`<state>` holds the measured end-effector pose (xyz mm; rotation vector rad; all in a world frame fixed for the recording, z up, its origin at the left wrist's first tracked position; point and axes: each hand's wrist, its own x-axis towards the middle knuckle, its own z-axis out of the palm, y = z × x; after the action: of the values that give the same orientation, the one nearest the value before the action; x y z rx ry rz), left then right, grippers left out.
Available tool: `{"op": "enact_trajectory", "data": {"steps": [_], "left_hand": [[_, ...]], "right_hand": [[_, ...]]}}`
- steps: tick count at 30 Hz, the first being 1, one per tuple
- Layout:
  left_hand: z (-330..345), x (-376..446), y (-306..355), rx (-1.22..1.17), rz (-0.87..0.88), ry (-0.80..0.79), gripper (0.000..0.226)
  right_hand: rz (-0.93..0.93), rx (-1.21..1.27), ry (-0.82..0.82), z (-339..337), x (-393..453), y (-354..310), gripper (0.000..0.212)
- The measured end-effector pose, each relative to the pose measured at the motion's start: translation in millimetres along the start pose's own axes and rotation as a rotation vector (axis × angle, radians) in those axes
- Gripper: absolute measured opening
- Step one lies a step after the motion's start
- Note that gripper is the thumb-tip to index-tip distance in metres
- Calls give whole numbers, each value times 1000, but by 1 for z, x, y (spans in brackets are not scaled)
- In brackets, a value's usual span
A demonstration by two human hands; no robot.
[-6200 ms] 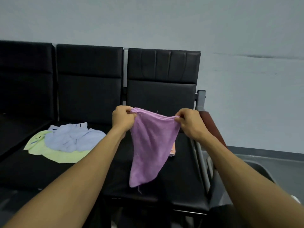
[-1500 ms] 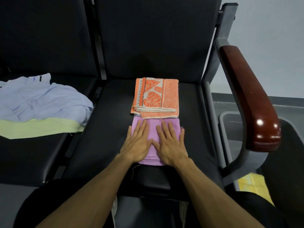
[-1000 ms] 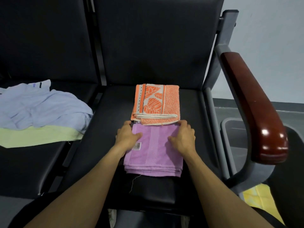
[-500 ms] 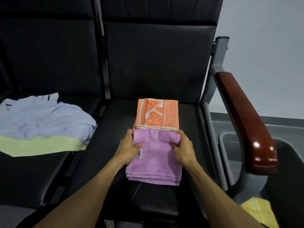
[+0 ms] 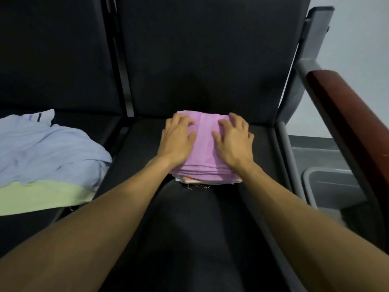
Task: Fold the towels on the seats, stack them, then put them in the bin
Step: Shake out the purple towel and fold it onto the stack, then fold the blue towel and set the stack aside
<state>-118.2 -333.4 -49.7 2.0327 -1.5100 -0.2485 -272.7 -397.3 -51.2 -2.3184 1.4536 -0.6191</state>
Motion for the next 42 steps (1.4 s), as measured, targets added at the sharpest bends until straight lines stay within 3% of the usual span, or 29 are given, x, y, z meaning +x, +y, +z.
{"op": "enact_trajectory", "data": {"steps": [2, 6, 12, 15, 17, 21, 24, 28, 31, 35, 42], "left_hand": [[22, -8, -10, 35, -1, -104, 51], [48, -14, -20, 128, -31, -140, 59], [28, -15, -4, 255, -75, -245, 67], [-1, -45, -2, 264, -67, -209, 80], [-23, -73, -10, 307, -54, -115, 85], [-81, -120, -55, 405, -145, -13, 63], [-124, -159, -102, 453, -298, 16, 48], [-152, -186, -145, 345, -488, -36, 42], [-164, -191, -170, 254, -572, -79, 42], [-169, -187, -188, 206, -617, -135, 42], [-161, -177, -191, 224, -617, -147, 51]], "right_hand": [[-12, -56, -98, 18, -4, 12, 54], [-42, -104, -88, 35, -7, 28, 60], [-40, -292, -180, 12, -5, 9, 58], [-161, -295, -53, 1, -24, -15, 50], [-247, -270, -59, 3, -39, -44, 51], [-431, -217, -191, 25, -64, -123, 55], [-523, -114, -316, 54, -88, -194, 46], [-443, 30, -519, 98, -119, -256, 47], [-417, 45, -586, 127, -130, -278, 41], [-422, -46, -657, 148, -129, -287, 47], [-441, -248, -590, 157, -120, -289, 49]]}}
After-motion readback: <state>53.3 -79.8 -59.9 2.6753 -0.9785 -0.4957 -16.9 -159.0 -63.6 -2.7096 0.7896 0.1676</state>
